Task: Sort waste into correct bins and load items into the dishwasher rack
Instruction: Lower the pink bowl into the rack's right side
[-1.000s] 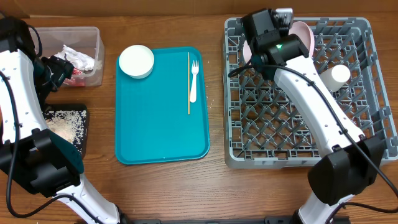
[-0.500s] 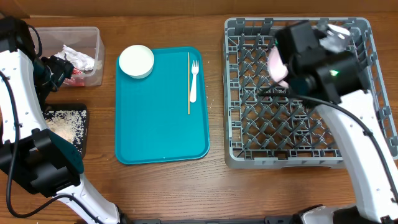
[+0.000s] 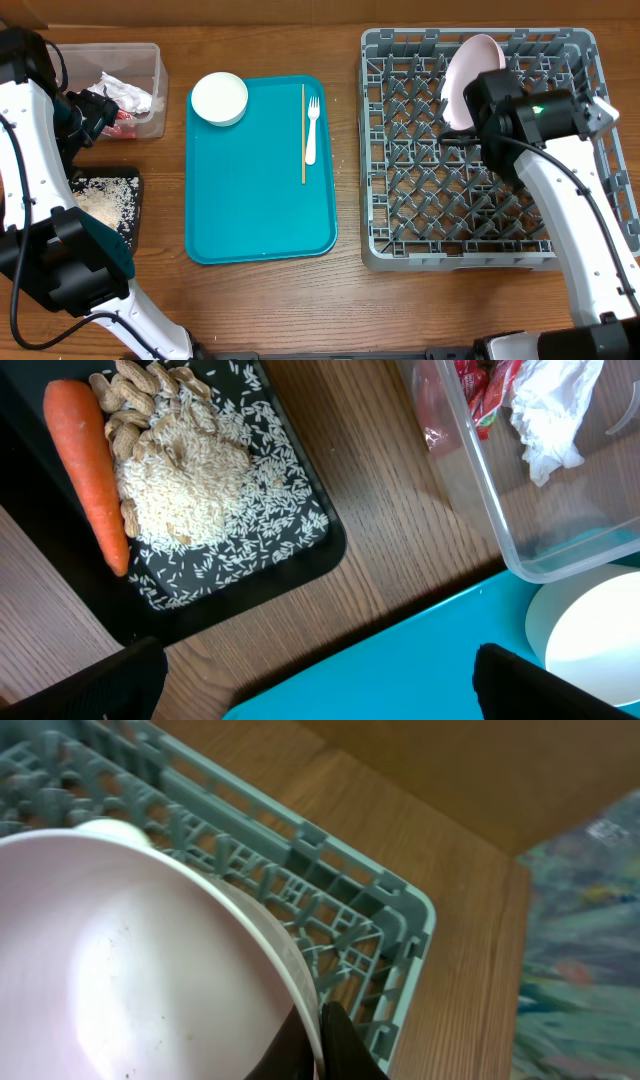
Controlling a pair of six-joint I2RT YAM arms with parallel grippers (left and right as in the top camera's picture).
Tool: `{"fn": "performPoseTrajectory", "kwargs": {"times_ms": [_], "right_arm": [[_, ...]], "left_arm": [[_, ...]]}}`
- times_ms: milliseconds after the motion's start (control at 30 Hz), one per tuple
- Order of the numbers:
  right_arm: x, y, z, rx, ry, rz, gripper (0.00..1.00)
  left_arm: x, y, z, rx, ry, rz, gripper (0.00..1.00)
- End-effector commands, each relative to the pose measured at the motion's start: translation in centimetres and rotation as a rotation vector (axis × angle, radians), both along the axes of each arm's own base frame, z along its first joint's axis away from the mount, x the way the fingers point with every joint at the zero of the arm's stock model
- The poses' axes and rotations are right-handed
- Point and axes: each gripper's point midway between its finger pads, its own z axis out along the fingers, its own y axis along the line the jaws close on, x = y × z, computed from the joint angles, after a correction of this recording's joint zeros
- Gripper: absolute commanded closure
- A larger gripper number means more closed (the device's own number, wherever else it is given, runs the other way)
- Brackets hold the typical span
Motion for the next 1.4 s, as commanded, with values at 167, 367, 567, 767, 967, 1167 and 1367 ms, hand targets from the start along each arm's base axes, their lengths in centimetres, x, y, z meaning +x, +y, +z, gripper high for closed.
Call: {"fn": "performPoseTrajectory", "kwargs": {"times_ms": [167, 367, 567, 767, 967, 1167, 1367], "right_arm": [[0.1, -3.5, -3.0, -0.258, -0.138, -0.108, 0.87], [0.5, -4.9, -3.3, -0.462, -0.180, -0.088, 0.82], [0.7, -5.3, -2.1, -0.534, -0.226, -0.104, 0.89], [1.3, -4.9, -4.0, -0.412, -0.259, -0.120, 0.59], [2.0, -3.8, -6.2, -0.211, -0.222, -0.111, 0.34], [5.5, -0.3, -5.6, 0.068, -0.097, 0.106, 0.32], [8.4, 3.7, -1.4, 0.280, -0.096, 0.368, 0.31]], "left_arm": [[0.1, -0.1, -0.2, 0.007, 0.008, 0.004, 0.00], [0.1, -0.1, -0.2, 0.007, 0.008, 0.004, 0.00], [0.1, -0.1, -0.2, 0.007, 0.008, 0.004, 0.00], [0.1, -0.1, -0.2, 0.007, 0.008, 0.004, 0.00], [0.1, -0.1, -0.2, 0.007, 0.008, 0.004, 0.00], [0.1, -0.1, -0.2, 0.007, 0.008, 0.004, 0.00], [0.1, -0.1, -0.2, 0.007, 0.008, 0.004, 0.00]]}}
